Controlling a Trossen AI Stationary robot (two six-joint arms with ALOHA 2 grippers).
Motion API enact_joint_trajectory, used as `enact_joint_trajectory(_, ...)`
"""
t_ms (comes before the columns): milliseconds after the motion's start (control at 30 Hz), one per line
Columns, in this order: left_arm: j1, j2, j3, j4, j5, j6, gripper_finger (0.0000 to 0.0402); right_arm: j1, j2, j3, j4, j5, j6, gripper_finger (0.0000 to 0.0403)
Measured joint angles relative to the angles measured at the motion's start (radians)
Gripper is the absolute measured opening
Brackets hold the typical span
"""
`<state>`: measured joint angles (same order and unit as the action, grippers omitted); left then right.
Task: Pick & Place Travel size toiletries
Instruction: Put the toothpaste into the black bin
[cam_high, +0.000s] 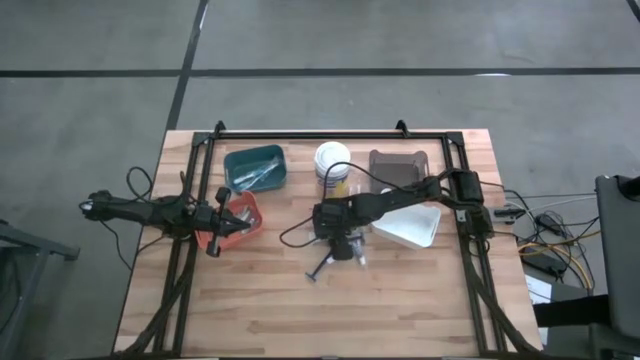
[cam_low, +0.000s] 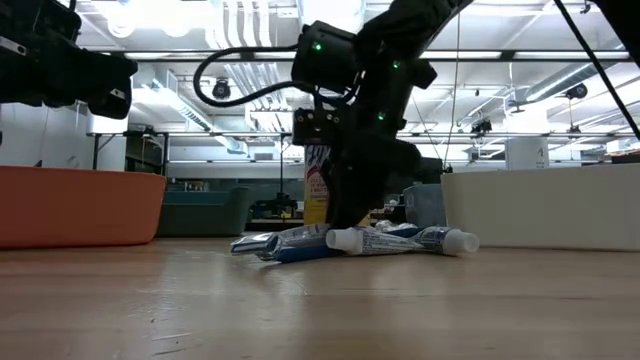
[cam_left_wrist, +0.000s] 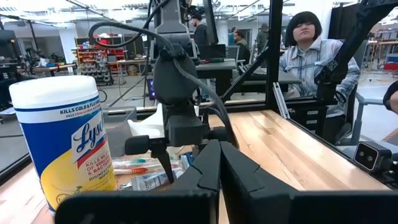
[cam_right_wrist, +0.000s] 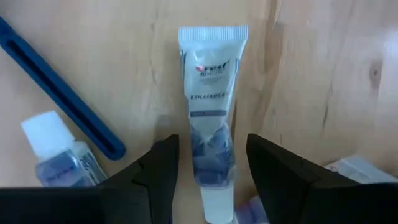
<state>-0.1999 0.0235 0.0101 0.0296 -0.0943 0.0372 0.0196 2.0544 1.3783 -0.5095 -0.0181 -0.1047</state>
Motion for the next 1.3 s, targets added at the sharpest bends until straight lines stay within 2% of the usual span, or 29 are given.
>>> enact_joint_trajectory(200, 0.0, 0.0, 0.0, 0.0, 0.0, 0.0, 0.0007, 0.0, 0.0, -0.006, 0.0, 0.0, -0.008, 0.0171)
enact_joint_trajectory(533, 0.0, 0.0, 0.0, 0.0, 0.0, 0.0, 0.0007, -0.001, -0.004, -0.006, -0.011, 0.001, -0.012, 0.0058)
enact_joint_trajectory(633, 0.0, 0.0, 0.0, 0.0, 0.0, 0.0, 0.0007, -0.001, -0.012, -0.006, -0.025, -0.01, -0.028, 0.004)
enact_joint_trajectory(900, 0.0, 0.0, 0.0, 0.0, 0.001, 0.0, 0.0007, -0.001, -0.108, 0.001, -0.109, -0.016, -0.113, 0.0039)
enact_joint_trajectory(1300, 0.0, 0.0, 0.0, 0.0, 0.001, 0.0, 0.0007, -0.023, -0.404, -0.004, -0.139, -0.019, -0.203, 0.004)
